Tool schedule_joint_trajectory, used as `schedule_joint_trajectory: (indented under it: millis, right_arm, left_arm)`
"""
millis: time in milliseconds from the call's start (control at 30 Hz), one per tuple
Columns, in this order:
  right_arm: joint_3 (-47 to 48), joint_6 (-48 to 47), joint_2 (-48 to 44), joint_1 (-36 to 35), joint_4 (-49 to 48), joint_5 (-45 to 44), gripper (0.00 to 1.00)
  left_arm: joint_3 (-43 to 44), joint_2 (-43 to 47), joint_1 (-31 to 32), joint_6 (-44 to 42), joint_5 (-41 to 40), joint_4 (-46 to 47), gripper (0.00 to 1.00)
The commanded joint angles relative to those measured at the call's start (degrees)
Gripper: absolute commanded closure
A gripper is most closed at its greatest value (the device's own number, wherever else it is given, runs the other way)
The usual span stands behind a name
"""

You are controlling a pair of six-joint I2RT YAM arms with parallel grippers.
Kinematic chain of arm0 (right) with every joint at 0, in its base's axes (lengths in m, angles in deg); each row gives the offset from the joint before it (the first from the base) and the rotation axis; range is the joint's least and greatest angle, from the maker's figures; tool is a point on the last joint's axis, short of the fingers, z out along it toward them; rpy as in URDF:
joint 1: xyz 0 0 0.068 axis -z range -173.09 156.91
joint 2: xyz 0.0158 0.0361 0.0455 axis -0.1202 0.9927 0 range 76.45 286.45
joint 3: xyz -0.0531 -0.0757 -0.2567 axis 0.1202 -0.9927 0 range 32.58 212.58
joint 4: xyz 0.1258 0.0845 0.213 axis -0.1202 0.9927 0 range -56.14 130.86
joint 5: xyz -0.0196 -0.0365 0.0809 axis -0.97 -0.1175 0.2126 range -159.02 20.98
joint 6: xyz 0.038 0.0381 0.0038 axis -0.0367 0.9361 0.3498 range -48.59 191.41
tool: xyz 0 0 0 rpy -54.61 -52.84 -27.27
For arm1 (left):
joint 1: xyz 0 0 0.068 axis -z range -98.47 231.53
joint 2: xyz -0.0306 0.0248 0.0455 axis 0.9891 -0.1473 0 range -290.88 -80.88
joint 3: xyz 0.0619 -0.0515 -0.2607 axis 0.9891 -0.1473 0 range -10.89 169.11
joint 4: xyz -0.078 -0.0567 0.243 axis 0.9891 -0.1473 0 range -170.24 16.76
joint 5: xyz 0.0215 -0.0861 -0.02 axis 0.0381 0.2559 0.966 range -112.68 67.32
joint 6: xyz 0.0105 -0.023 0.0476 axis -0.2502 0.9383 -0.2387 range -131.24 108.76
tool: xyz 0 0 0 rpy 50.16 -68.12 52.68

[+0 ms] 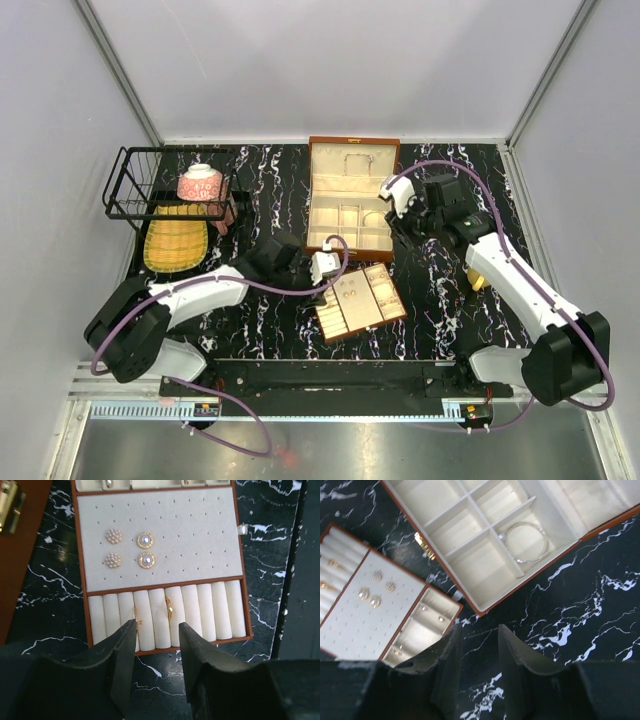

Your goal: Organize the mixed jewelry

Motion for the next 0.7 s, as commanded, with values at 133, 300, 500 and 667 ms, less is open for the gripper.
schedule_joint_trajectory:
  millis: [133,300,500,667]
  right_arm:
    - [3.5,-10.8,-2.3,0.1,20.1,6.9,0.46]
    - [0.4,-13.2,-0.8,-4.5,24.2,2.8,0.44]
    - [-6.2,-13.7,-1.6,-14.8,23.1,-2.5,0.46]
    - [-10.6,-15.1,-0.4,-18.6,21.3,-5.1,0.48]
  left_arm:
    - [9.2,3.5,-8.6,2.4,8.2,-5.7,0.57]
    - [14.4,3.7,-14.3,9.3,6.6,-4.8,0.57]
    - [18.9,2.7,-20.1,14.4,6.8,-3.6,0.55]
    - [20.9,1.2,-23.0,14.3,6.9,-4.9,0.54]
